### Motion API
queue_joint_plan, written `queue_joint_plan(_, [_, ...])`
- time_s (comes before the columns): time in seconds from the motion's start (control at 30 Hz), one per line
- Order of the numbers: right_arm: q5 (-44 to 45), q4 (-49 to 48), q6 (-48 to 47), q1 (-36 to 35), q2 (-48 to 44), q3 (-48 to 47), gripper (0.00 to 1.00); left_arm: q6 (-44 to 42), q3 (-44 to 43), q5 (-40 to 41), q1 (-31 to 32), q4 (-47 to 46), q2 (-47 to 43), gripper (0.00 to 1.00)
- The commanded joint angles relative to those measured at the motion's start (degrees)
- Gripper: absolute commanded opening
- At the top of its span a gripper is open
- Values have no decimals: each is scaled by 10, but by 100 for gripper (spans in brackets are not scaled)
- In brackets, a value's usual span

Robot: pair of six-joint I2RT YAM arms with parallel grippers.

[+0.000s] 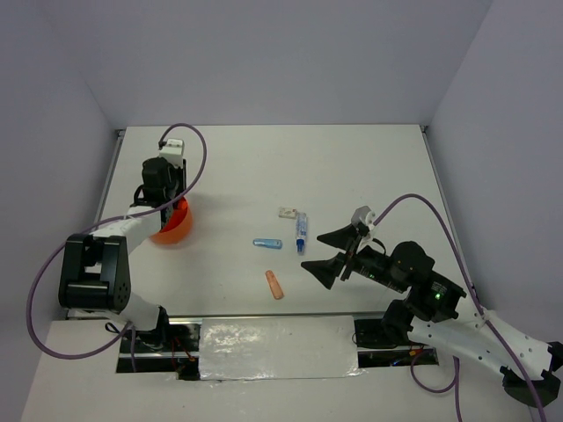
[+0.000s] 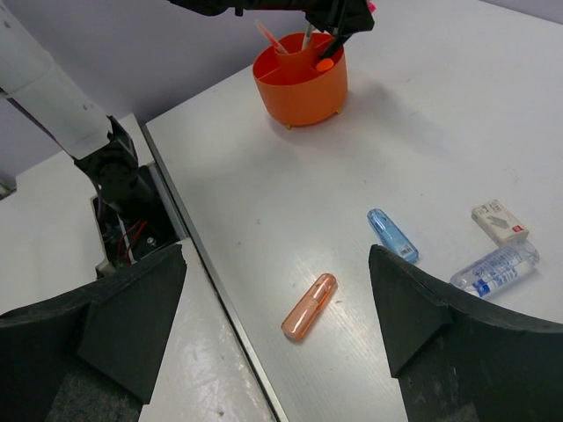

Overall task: Sort the stationery into containers
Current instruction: Place the pen in the storage box.

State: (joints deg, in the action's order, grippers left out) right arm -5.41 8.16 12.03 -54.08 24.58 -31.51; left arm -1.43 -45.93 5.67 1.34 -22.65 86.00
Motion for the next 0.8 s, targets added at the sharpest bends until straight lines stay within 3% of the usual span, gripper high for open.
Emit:
queue_joint_plan(0.0, [-6, -15, -10, 2, -3, -7, 92, -6, -14, 0, 2, -25, -22, 26])
queue_joint_plan(0.23, [-7, -12, -10, 1, -6, -7, 91, -5, 3, 7, 2, -23, -59, 26])
queue_joint_plan(0.37, [-9, -10, -8, 1, -13, -8, 92, -6, 18, 15, 2, -34, -96, 31])
queue_joint_plan(0.63, [-8, -8, -6, 2, -30, -6, 92, -8, 24, 29, 19, -35, -91, 27])
queue_joint_plan(0.77, [-10, -8, -8, 3, -30, -7, 91, -5, 26, 18, 22, -41, -90, 33])
